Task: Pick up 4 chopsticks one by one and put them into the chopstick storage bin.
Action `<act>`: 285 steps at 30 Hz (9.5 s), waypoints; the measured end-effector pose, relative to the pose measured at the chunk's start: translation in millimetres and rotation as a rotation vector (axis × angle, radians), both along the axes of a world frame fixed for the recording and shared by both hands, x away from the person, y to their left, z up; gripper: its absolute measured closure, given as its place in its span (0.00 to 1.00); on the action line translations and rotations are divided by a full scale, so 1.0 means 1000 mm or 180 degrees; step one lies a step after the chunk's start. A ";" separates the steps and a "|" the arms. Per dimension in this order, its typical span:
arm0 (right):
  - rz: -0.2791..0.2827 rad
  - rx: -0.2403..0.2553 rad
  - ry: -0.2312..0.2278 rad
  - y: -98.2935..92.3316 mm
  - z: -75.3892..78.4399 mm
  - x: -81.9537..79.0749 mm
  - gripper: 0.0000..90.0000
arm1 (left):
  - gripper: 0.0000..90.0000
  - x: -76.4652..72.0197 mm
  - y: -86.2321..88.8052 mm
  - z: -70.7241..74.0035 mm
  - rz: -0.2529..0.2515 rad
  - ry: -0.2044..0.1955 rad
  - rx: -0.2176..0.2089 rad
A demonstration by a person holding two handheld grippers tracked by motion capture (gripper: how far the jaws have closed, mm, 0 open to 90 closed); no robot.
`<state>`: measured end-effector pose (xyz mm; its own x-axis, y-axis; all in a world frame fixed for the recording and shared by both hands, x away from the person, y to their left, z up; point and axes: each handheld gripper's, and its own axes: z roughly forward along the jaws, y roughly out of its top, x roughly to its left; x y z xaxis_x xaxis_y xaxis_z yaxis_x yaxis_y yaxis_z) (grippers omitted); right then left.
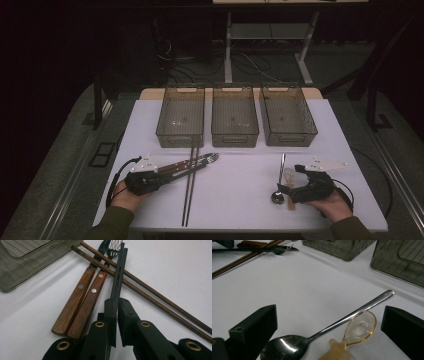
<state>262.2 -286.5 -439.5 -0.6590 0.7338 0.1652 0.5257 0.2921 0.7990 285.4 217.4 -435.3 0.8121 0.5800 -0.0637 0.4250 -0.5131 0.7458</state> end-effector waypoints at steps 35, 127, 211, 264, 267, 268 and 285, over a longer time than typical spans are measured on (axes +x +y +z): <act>0.0000 0.0008 0.0007 0.000 0.000 0.000 0.00 | 0.90 0.001 -0.006 -0.006 -0.0191 0.0102 0.0200; 0.0077 -0.0016 -0.0051 -0.005 0.000 0.007 0.00 | 0.95 0.019 -0.013 0.036 0.0186 0.0034 -0.0394; 0.0045 0.0131 -0.0045 -0.006 0.002 0.004 0.00 | 0.95 0.194 -0.045 0.080 0.1017 -0.0082 -0.0229; 0.0054 0.0159 -0.0030 -0.007 0.000 0.004 0.00 | 0.17 0.119 -0.038 0.063 0.0402 -0.0136 -0.0134; 0.0048 0.0158 -0.0012 -0.007 0.000 0.005 0.00 | 0.17 0.109 -0.036 0.059 0.0398 -0.0121 -0.0172; 0.0035 0.0167 -0.0017 -0.007 0.000 0.006 0.00 | 0.17 0.106 -0.035 0.057 0.0403 -0.0115 -0.0179; -0.0019 0.0173 -0.0006 -0.009 -0.001 0.006 0.00 | 0.21 0.054 -0.039 0.038 0.0144 -0.0201 -0.0096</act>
<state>268.2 -295.1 -440.3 -0.6550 0.7276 0.2037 0.5257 0.2452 0.8146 339.2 178.2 -396.9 0.7880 0.6148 -0.0313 0.3990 -0.4713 0.7866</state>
